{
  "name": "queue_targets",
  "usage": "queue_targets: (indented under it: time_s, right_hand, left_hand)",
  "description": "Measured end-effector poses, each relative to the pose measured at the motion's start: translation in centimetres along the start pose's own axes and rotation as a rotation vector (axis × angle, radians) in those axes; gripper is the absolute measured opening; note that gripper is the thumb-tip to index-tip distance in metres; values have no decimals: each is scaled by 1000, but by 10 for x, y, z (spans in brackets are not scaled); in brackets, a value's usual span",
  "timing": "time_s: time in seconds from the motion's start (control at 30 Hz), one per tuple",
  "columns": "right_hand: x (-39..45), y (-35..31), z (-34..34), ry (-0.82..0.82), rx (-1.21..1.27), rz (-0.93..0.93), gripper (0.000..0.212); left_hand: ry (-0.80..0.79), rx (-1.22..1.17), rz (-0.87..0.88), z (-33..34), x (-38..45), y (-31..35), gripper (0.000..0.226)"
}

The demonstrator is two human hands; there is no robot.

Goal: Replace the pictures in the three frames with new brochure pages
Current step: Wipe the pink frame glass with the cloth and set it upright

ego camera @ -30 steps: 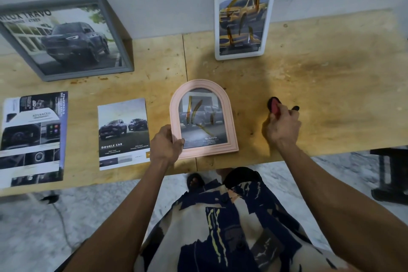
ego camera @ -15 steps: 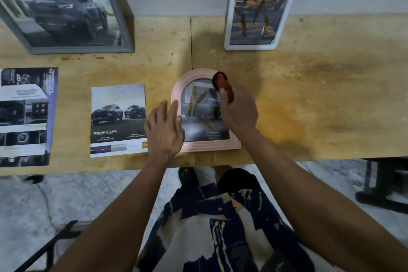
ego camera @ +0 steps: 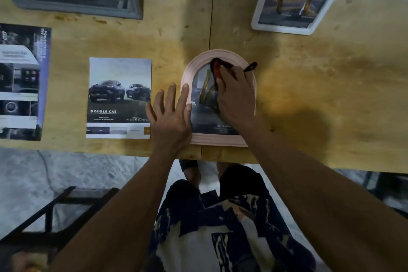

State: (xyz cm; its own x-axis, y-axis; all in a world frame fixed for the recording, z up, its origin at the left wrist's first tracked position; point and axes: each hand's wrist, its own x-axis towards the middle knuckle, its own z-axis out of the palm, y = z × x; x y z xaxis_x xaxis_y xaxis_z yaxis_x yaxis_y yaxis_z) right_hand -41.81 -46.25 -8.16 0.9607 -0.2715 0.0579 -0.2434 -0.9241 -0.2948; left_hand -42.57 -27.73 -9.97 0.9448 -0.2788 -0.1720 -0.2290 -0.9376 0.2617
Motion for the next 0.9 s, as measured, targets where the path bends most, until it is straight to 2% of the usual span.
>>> queue_targets:
  time_s: [0.13,0.23,0.43,0.57,0.77,0.9]
  right_hand:
    - [12,-7,10,21,109,-56,43]
    - [11,-7,16,-100,72,-96,48]
    - [-12,-25,12,-121,70,-173,35]
    - [-33,-30,12,-148,63,-148,21]
    - [-64,-31,15,-166,16,-179,18]
    - [-89,-33,10,-256,18,-180,18]
  left_hand:
    - [2,4,-6,2,2,-2,50]
    - [6,-6,-8,3,1,-2,50]
    - [10,-55,-24,2,1,-1,49]
    - [-16,-95,-29,0,2,-2,51]
    - [-45,-76,-31,-2,3,-3,51]
    - [-35,-95,-39,1,2,-4,49]
